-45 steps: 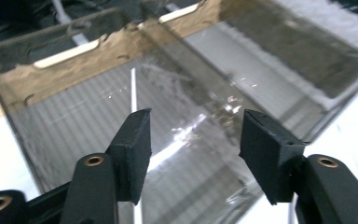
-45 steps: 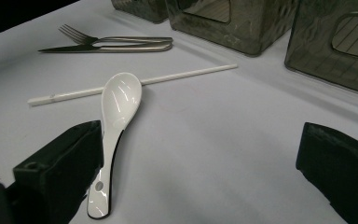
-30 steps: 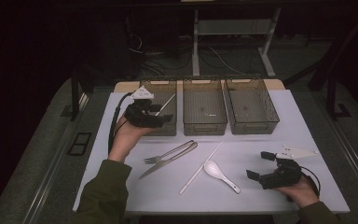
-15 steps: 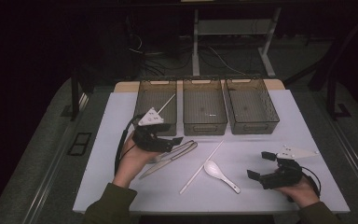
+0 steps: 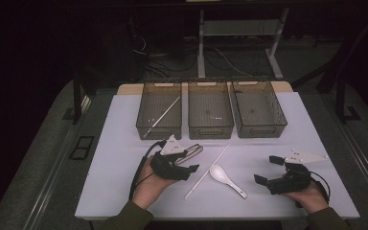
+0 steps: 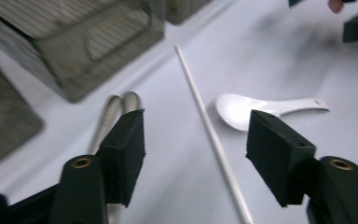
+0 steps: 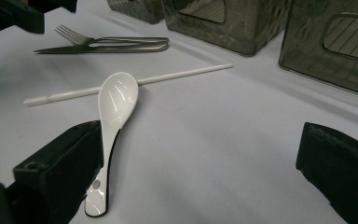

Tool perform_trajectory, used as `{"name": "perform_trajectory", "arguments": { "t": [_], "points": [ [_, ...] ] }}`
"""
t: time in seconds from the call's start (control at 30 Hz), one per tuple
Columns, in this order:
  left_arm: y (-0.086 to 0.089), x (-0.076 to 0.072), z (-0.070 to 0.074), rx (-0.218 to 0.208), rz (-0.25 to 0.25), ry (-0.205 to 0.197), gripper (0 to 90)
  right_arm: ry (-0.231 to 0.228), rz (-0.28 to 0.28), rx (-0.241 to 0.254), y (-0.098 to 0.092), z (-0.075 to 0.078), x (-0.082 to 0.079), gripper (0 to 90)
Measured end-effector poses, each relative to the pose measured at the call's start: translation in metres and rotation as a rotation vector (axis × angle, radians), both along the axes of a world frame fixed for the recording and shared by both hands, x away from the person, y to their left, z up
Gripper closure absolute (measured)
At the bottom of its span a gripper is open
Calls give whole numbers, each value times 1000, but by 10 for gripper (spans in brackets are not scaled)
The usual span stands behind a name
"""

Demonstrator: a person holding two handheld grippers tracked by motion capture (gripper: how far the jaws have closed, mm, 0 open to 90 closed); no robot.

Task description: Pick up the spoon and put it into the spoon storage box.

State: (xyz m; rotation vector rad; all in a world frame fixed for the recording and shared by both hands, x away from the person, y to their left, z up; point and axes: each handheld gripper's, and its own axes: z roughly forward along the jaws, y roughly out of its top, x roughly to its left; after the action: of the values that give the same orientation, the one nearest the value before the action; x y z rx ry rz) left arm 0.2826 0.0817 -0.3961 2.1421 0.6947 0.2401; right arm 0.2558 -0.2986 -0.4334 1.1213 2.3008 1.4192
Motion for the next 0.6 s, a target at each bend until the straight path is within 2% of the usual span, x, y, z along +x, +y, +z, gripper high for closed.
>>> {"name": "perform_trajectory", "arguments": {
  "t": [0.33,0.6],
  "points": [
    [-16,-15,-23,38,-13,31,568,1,-1,-4,0,0,0,8],
    [-28,-18,-35,84,-7,47,695,-1,-2,-6,0,-1,0,8]
  ]
}}
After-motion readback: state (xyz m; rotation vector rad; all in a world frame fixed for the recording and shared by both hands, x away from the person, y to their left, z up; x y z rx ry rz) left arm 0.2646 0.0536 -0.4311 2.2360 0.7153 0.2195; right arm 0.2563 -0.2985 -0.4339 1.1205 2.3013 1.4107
